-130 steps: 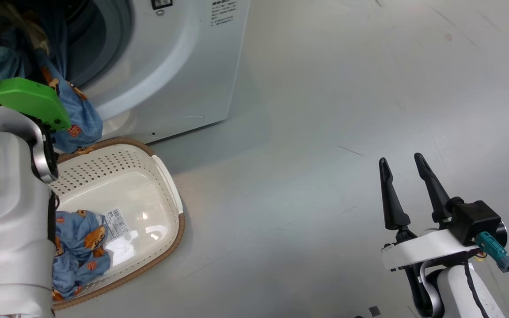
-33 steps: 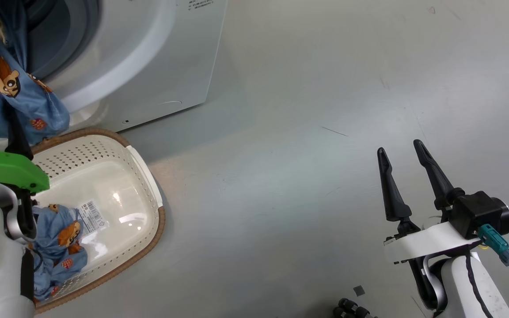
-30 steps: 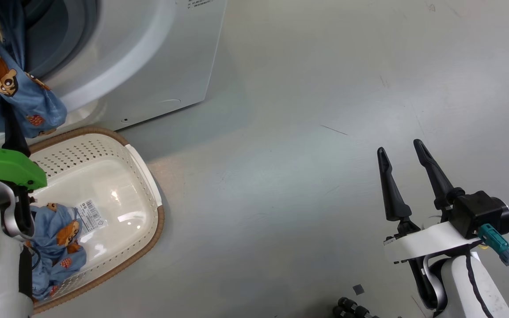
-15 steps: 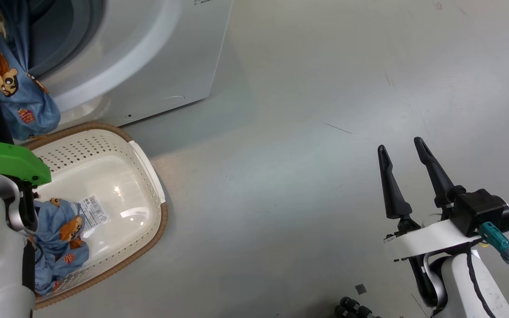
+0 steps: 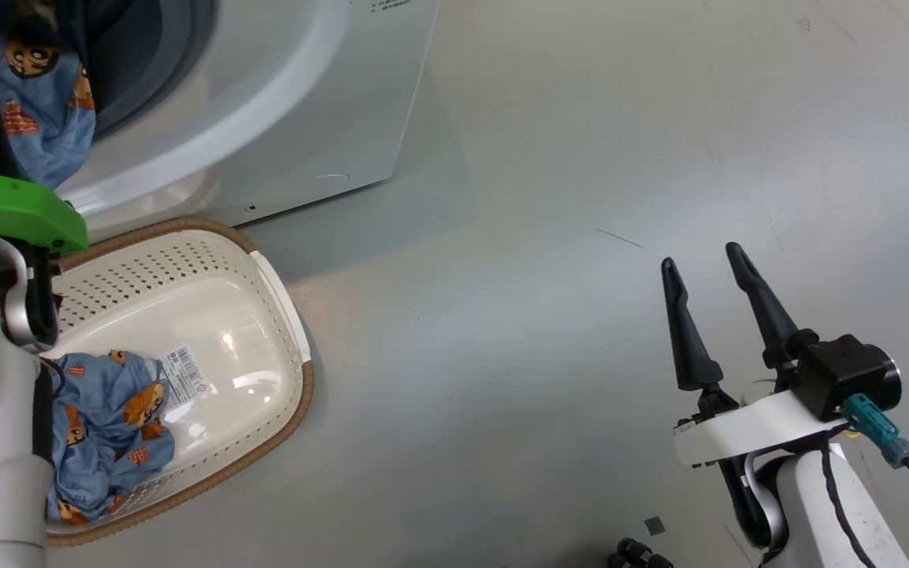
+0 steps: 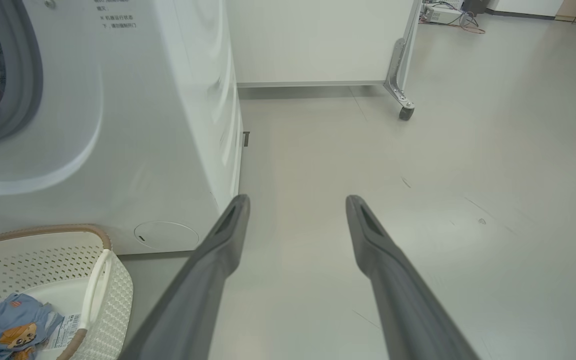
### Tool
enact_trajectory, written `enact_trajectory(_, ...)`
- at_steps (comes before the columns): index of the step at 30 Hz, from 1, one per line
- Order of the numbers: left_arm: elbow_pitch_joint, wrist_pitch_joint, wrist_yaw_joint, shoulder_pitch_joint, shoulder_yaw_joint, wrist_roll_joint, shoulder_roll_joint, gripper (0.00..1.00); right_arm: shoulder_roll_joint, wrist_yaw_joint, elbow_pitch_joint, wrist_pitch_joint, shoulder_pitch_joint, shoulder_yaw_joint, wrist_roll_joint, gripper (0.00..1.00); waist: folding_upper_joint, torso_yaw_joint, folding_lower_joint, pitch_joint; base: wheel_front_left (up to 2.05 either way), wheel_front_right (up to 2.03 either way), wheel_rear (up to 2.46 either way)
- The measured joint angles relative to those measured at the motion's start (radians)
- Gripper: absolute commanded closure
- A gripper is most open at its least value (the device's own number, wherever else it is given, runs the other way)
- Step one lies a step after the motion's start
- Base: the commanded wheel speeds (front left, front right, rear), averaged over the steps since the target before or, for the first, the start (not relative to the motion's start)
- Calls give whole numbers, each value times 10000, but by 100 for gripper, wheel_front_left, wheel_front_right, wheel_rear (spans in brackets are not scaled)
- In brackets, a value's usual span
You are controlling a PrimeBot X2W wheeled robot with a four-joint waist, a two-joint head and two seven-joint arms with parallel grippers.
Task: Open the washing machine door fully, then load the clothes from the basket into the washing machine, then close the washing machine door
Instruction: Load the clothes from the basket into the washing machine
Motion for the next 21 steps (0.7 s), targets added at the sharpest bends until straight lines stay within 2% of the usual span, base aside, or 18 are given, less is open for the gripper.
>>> enact_trajectory(9, 395, 683, 337, -544, 128, 307, 936, 100, 4, 2, 77, 0, -1, 635, 420, 0, 0, -432, 0, 23, 0, 0, 0)
enact_trajectory(15, 418, 1147, 552, -1539, 140, 779, 1603, 100, 4, 2, 90, 0, 16, 913, 623, 0, 0, -850, 0, 278, 0, 0, 0)
enact_trajectory(21, 523, 1452, 685, -2164, 96, 924, 1948, 100, 12, -2, 42, 0, 15, 1049, 826, 0, 0, -1214, 0, 689, 0, 0, 0)
